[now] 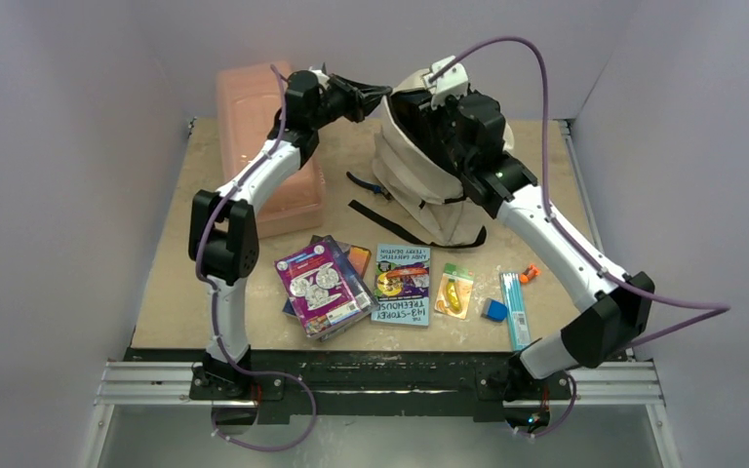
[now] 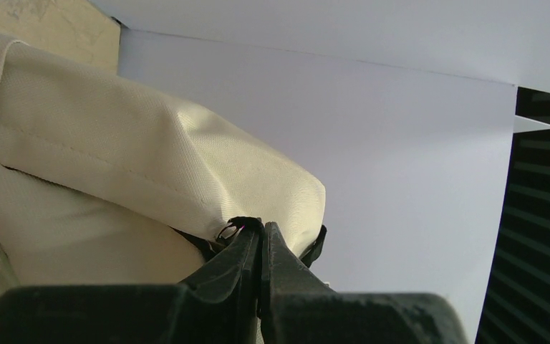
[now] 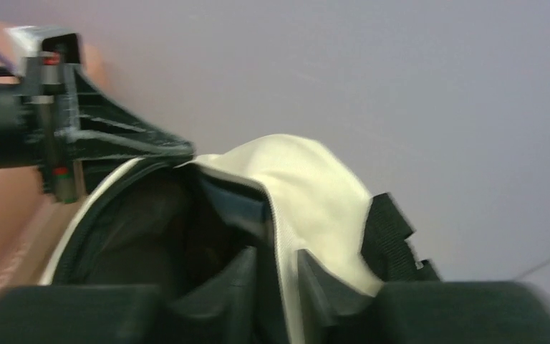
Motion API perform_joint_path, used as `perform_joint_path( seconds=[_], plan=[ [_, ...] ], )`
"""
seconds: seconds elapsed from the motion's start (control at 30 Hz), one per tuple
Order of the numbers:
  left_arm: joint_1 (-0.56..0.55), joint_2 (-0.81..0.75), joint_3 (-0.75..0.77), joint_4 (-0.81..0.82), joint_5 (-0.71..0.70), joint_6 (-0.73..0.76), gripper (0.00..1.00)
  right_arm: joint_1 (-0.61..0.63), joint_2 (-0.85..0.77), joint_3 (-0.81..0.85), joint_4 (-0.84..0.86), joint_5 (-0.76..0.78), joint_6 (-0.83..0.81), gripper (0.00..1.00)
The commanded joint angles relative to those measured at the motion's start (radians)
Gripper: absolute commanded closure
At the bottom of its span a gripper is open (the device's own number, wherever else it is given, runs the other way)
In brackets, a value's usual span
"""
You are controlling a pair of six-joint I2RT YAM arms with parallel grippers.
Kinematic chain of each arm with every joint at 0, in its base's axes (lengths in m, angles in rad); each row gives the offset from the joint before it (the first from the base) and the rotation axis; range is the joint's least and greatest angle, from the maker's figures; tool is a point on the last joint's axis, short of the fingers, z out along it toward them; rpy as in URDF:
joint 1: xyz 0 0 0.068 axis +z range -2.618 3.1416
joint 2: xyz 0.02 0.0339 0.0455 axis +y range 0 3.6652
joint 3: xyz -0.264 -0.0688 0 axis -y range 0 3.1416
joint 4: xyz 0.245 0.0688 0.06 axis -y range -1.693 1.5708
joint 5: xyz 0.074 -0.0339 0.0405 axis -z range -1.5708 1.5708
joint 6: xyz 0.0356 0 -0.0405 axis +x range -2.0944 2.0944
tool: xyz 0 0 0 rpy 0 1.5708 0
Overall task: Pack the student bag
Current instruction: Unzip the student bag at the center of the board, then place the student bag at the center of the board.
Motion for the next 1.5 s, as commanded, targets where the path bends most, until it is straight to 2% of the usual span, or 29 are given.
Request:
perform_joint_path(
  seconds=[0.0, 0.03, 0.07, 0.2, 0.3, 0.57, 0.77, 0.97, 1.0, 1.03, 1.07, 1.1, 1.17, 1.2, 1.33, 1.47],
  plan=[
    [-0.008, -0.057, 0.003, 0.024, 0.035, 0.003, 1.0, 0.0, 0.047, 0.1, 0.005, 0.287, 0.075, 0.83],
    [-0.006, -0.056, 0.0, 0.004, 0.032, 0.003, 1.0, -0.001, 0.047, 0.098, 0.015, 0.333, 0.102, 0.95],
    [-0.004, -0.056, -0.008, -0.012, 0.026, -0.002, 1.0, 0.0, 0.039, 0.087, 0.032, 0.362, 0.123, 1.0],
    [0.024, -0.042, -0.026, -0.061, 0.003, 0.008, 1.0, -0.006, -0.026, 0.014, 0.114, 0.471, 0.176, 1.0],
    [0.054, -0.023, -0.026, -0.104, -0.002, 0.012, 1.0, -0.023, -0.072, -0.022, 0.127, 0.48, 0.224, 1.0],
    [0.053, 0.068, 0.086, -0.194, 0.044, 0.05, 1.0, -0.029, -0.132, -0.046, 0.157, 0.431, 0.321, 1.0],
    [0.059, 0.081, 0.041, -0.182, 0.035, 0.059, 1.0, -0.054, -0.19, -0.07, 0.176, 0.443, 0.365, 1.0],
    [0.067, 0.147, 0.131, -0.152, 0.098, 0.043, 1.0, -0.06, -0.214, -0.12, 0.183, 0.376, 0.332, 1.0],
    [0.067, 0.137, 0.15, -0.174, 0.101, 0.072, 0.92, -0.061, -0.221, -0.136, 0.193, 0.35, 0.319, 1.0],
    [0.067, 0.12, 0.173, -0.234, 0.095, 0.145, 0.8, -0.06, -0.224, -0.147, 0.2, 0.31, 0.308, 1.0],
    [0.067, 0.098, 0.188, -0.307, 0.08, 0.202, 0.61, -0.06, -0.22, -0.149, 0.195, 0.288, 0.294, 1.0],
    [0.067, 0.066, 0.191, -0.35, 0.062, 0.256, 0.47, -0.06, -0.209, -0.135, 0.173, 0.278, 0.292, 1.0],
    [0.069, 0.0, 0.175, -0.401, 0.034, 0.343, 0.25, -0.06, -0.194, -0.116, 0.125, 0.268, 0.318, 1.0],
    [0.07, -0.034, 0.165, -0.436, 0.02, 0.388, 0.19, -0.061, -0.191, -0.115, 0.118, 0.268, 0.326, 1.0],
    [0.046, -0.187, 0.14, -0.618, -0.094, 0.6, 0.11, -0.061, -0.165, -0.077, 0.06, 0.292, 0.361, 1.0],
    [-0.085, -0.33, 0.084, -0.732, -0.29, 0.794, 0.09, -0.06, -0.141, -0.026, -0.001, 0.315, 0.429, 1.0]
  ],
)
